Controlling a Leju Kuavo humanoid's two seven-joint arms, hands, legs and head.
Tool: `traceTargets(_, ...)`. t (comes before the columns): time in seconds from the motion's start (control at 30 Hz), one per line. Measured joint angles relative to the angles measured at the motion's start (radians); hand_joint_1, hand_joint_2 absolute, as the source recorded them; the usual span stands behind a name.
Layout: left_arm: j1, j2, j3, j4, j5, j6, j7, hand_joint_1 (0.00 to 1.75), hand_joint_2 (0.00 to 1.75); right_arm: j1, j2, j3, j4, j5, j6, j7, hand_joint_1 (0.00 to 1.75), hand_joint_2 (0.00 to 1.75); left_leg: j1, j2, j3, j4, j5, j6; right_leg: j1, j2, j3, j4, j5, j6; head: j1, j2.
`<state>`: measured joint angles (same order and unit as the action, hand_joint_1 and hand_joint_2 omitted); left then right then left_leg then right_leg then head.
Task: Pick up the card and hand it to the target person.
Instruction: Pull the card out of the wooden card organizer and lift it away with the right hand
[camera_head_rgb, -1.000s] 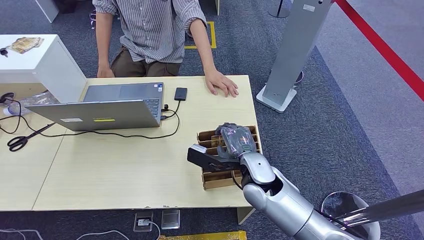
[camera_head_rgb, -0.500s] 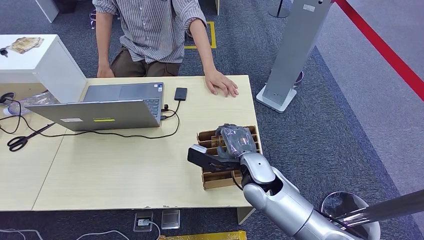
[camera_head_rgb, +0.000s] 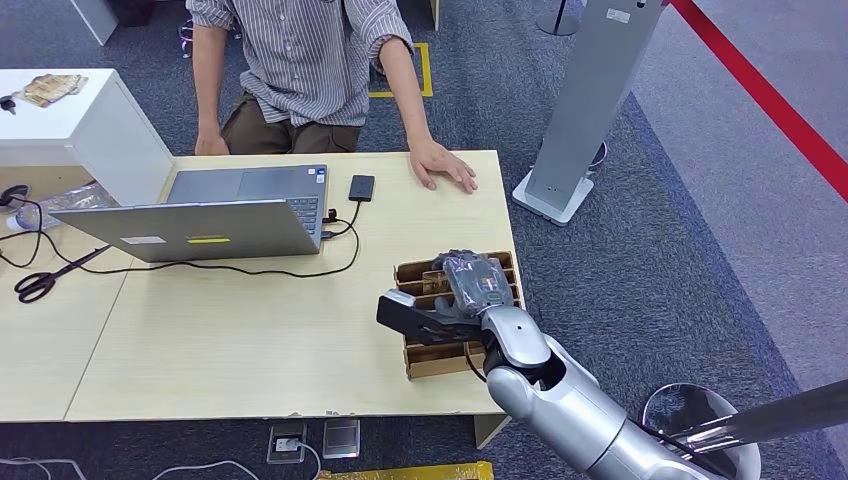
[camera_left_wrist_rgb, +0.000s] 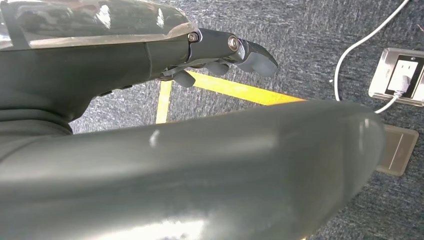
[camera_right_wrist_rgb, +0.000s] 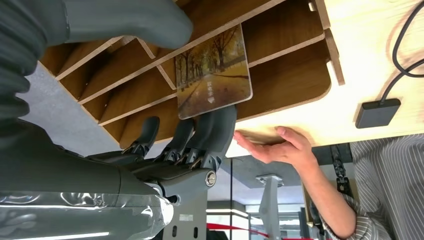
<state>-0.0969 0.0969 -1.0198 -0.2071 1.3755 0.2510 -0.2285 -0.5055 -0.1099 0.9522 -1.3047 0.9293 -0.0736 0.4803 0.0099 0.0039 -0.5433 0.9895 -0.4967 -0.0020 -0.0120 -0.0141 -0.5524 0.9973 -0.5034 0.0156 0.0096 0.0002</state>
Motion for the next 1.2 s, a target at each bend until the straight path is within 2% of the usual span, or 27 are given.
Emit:
traceTargets(0.07, 0.000, 0.000, 0.000, 0.000, 0.000, 0.000, 0.000, 0.00, 0.00, 0.000, 0.000, 0.000, 0.001, 0.000, 0.000, 0.000, 0.55, 1.75, 0.000, 0.000, 0.000, 0.000, 0.000, 0.000, 0.000, 0.000, 0.000, 0.000, 0.000, 0.000, 0.000, 0.000)
traceTargets(0.13, 0.000, 0.000, 0.000, 0.000, 0.000, 0.000, 0.000, 0.00, 0.00, 0.000, 0.000, 0.000, 0.002, 0.000, 0.000, 0.000, 0.60, 1.75, 0.000, 0.000, 0.000, 0.000, 0.000, 0.000, 0.000, 0.000, 0.000, 0.000, 0.000, 0.000, 0.000, 0.000)
traceTargets(0.17, 0.000, 0.000, 0.000, 0.000, 0.000, 0.000, 0.000, 0.00, 0.00, 0.000, 0.000, 0.000, 0.002, 0.000, 0.000, 0.000, 0.69, 1.75, 0.000, 0.000, 0.000, 0.000, 0.000, 0.000, 0.000, 0.000, 0.000, 0.000, 0.000, 0.000, 0.000, 0.000)
traceTargets(0.27, 0.000, 0.000, 0.000, 0.000, 0.000, 0.000, 0.000, 0.00, 0.00, 0.000, 0.000, 0.000, 0.002, 0.000, 0.000, 0.000, 1.18, 1.75, 0.000, 0.000, 0.000, 0.000, 0.000, 0.000, 0.000, 0.000, 0.000, 0.000, 0.000, 0.000, 0.000, 0.000)
traceTargets(0.3, 0.000, 0.000, 0.000, 0.000, 0.000, 0.000, 0.000, 0.00, 0.00, 0.000, 0.000, 0.000, 0.002, 0.000, 0.000, 0.000, 1.28, 1.75, 0.000, 0.000, 0.000, 0.000, 0.000, 0.000, 0.000, 0.000, 0.000, 0.000, 0.000, 0.000, 0.000, 0.000)
traceTargets(0.77, 0.000, 0.000, 0.000, 0.000, 0.000, 0.000, 0.001, 0.00, 0.00, -0.001, 0.000, -0.001, 0.003, 0.004, 0.000, 0.003, 1.39, 1.75, 0.000, 0.000, 0.000, 0.000, 0.000, 0.000, 0.000, 0.000, 0.000, 0.000, 0.000, 0.000, 0.000, 0.000)
traceTargets(0.9, 0.000, 0.000, -0.001, 0.000, -0.005, 0.000, -0.008, 0.00, 1.75, -0.001, 0.000, -0.002, 0.003, 0.004, 0.000, 0.004, 1.40, 1.75, 0.000, 0.000, 0.000, 0.000, 0.000, 0.000, 0.000, 0.000, 0.000, 0.000, 0.000, 0.000, 0.000, 0.000)
traceTargets(1.2, 0.000, 0.000, -0.004, 0.000, -0.017, 0.015, -0.017, 0.00, 1.75, -0.001, 0.000, -0.004, -0.004, 0.022, -0.013, 0.009, 1.40, 1.75, 0.000, 0.000, 0.000, 0.000, 0.000, 0.000, 0.000, 0.000, 0.000, 0.000, 0.000, 0.000, 0.000, 0.000)
